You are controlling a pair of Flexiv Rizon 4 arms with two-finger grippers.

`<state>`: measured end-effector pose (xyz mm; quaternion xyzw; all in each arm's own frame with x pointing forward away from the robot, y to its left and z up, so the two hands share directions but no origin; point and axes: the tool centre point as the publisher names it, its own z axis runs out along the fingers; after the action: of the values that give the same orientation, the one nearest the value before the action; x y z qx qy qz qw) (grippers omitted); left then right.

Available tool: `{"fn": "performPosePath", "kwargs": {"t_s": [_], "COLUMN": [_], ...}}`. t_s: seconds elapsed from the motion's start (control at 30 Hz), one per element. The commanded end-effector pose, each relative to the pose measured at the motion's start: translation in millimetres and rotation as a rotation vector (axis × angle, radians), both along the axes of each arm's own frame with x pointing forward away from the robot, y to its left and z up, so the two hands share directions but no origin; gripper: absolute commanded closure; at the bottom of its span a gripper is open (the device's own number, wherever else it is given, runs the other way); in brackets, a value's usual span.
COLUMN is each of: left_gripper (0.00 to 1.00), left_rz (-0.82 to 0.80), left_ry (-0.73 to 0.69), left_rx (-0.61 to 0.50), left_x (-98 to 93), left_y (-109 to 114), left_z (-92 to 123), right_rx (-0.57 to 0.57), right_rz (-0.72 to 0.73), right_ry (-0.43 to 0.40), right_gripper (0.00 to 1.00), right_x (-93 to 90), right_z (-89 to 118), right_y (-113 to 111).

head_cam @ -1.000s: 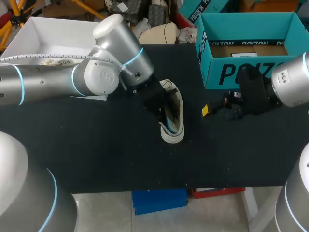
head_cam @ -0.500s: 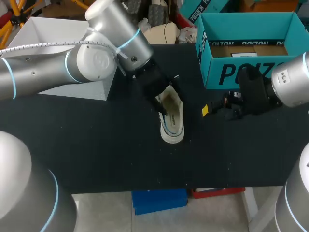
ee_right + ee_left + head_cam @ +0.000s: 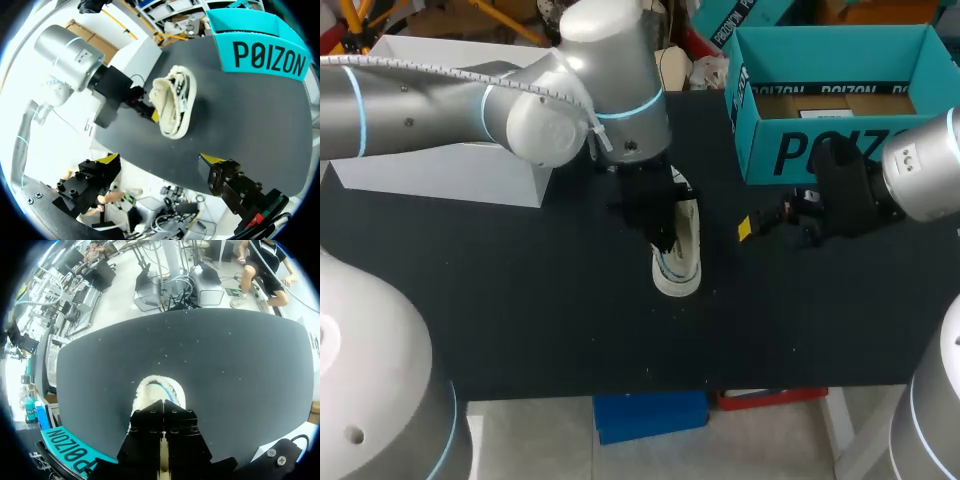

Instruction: Take the shoe out of the shoebox, open the shoe tongue, remove and reinsert the insole, then place the shoe into the shoebox

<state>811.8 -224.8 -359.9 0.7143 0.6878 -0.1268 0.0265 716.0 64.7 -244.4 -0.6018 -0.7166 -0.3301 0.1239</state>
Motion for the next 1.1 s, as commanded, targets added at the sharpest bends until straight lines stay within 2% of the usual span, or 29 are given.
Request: {"fn": "performPosePath", "kwargs": {"t_s": [0.03,0.2,0.57,0.67,0.73,0.87,0.97,1.03,1.1], "left_gripper": [1.00,1.00,1.00,1.00,1.00,1.00,1.00,1.00,1.00], "left_rz": [-0.008,-0.026,-0.006,0.000,0.014,0.091,0.168,0.202,0.287], "left_ry": [0.014,0.011,0.065,0.081,0.098,0.166,0.217,0.193,0.213], "left_rx": [0.071,0.110,0.099,0.075,0.039,-0.082,-0.196,-0.255,-0.372], "left_x": [2.5,5.6,4.4,2.0,0.0,0.1,9.2,20.1,35.5], "left_y": [-8.7,-7.5,-14.7,-16.0,-15.2,-10.6,-6.1,-3.0,-0.9], "left_z": [-14.4,-31.5,-66.6,-61.7,-50.4,-14.2,16.4,39.1,58.9], "right_rx": [-0.002,-0.002,-0.002,-0.002,-0.002,-0.002,-0.002,-0.002,-0.002], "right_rz": [-0.001,-0.001,-0.001,-0.001,-0.001,-0.001,-0.001,-0.001,-0.001], "right_ry": [0.001,0.001,0.001,0.001,0.001,0.001,0.001,0.001,0.001], "right_gripper": [0.00,0.00,0.00,0.00,0.00,0.00,0.00,0.00,0.00], "right_x": [-0.2,-0.2,-0.2,-0.2,-0.2,-0.2,-0.2,-0.2,-0.2], "right_z": [0.4,0.4,0.4,0.4,0.4,0.4,0.4,0.4,0.4], "right_y": [0.2,0.2,0.2,0.2,0.2,0.2,0.2,0.2,0.2]}}
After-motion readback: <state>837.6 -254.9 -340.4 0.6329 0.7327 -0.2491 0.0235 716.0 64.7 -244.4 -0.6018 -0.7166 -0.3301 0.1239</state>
